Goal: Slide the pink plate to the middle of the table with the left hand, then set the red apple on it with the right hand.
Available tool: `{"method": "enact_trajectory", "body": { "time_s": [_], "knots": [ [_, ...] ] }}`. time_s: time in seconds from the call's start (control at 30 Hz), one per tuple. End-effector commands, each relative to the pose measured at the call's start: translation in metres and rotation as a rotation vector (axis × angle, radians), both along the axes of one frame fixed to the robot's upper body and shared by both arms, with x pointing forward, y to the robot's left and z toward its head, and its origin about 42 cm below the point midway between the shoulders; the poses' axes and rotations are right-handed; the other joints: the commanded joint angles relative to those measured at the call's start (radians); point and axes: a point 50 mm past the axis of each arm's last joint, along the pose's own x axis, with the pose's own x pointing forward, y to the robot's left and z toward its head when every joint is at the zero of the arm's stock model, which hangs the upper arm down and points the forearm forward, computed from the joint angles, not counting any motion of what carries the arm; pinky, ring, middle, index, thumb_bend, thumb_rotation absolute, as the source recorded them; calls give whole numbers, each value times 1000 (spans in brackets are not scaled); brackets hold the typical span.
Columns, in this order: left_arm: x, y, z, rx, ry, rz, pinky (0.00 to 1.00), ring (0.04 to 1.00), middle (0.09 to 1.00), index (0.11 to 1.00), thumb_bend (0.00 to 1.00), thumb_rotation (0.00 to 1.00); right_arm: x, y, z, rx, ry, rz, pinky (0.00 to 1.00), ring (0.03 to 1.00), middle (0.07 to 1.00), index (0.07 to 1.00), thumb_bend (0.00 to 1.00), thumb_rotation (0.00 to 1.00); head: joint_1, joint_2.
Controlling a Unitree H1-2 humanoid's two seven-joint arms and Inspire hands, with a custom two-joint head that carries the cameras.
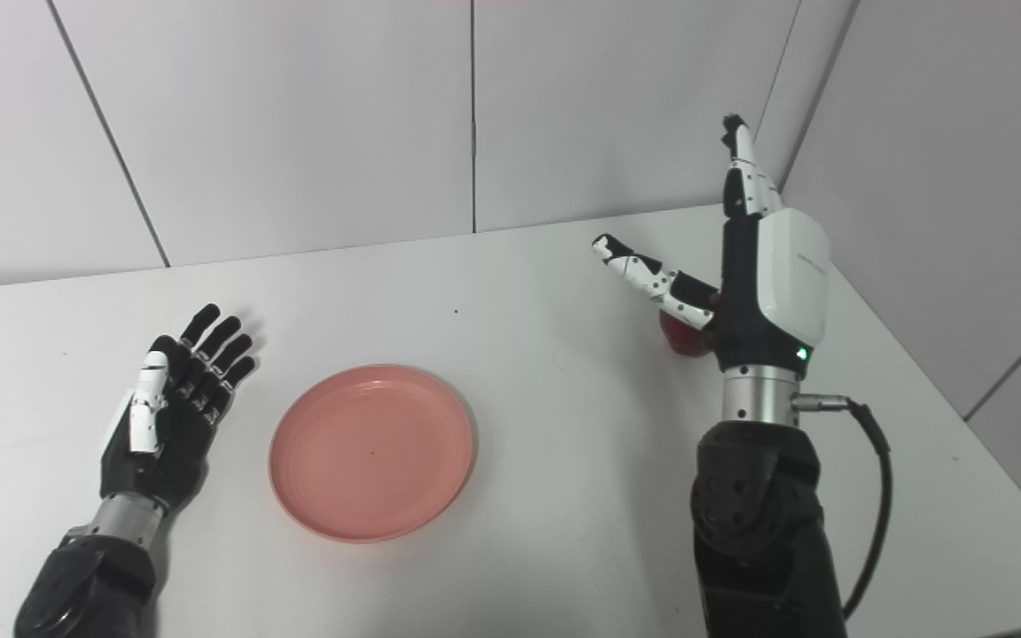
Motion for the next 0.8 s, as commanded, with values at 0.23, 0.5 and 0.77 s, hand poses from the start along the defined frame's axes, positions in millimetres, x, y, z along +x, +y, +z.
{"method": "enact_trajectory", "body": {
  "time_s": [0.23, 0.5, 0.77],
  "knots": [
    [-15, 15, -34, 15, 127, 22, 936, 913, 916, 895, 351, 1000, 7, -25, -3, -40, 14, -60, 758, 885, 946, 987, 1000, 600, -11, 2],
    [-15, 16, -35, 18, 131, 22, 941, 927, 926, 904, 349, 1000, 17, -40, -25, -29, 104, -91, 764, 888, 950, 975, 1000, 609, -9, 2],
    [-16, 16, -35, 20, 130, 22, 940, 920, 921, 901, 345, 1000, 32, -44, -42, 21, 154, -45, 759, 880, 942, 977, 1000, 585, -5, 3]
  ]
}}
